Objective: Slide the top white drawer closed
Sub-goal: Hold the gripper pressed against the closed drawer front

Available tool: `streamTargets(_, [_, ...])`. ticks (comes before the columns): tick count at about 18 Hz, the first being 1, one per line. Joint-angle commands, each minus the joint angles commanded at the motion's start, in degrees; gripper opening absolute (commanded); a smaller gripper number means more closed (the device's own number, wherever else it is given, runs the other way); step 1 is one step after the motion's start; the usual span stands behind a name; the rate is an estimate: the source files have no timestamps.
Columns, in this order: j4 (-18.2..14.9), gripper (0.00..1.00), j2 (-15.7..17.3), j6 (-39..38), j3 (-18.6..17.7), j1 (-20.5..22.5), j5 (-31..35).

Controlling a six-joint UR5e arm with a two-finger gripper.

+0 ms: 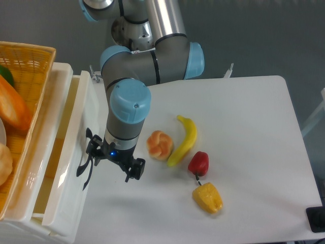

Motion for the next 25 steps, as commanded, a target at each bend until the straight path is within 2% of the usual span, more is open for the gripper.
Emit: streamTargets(25, [0.0,1.00,0.4,-0.1,-0.1,-0.9,-1.6])
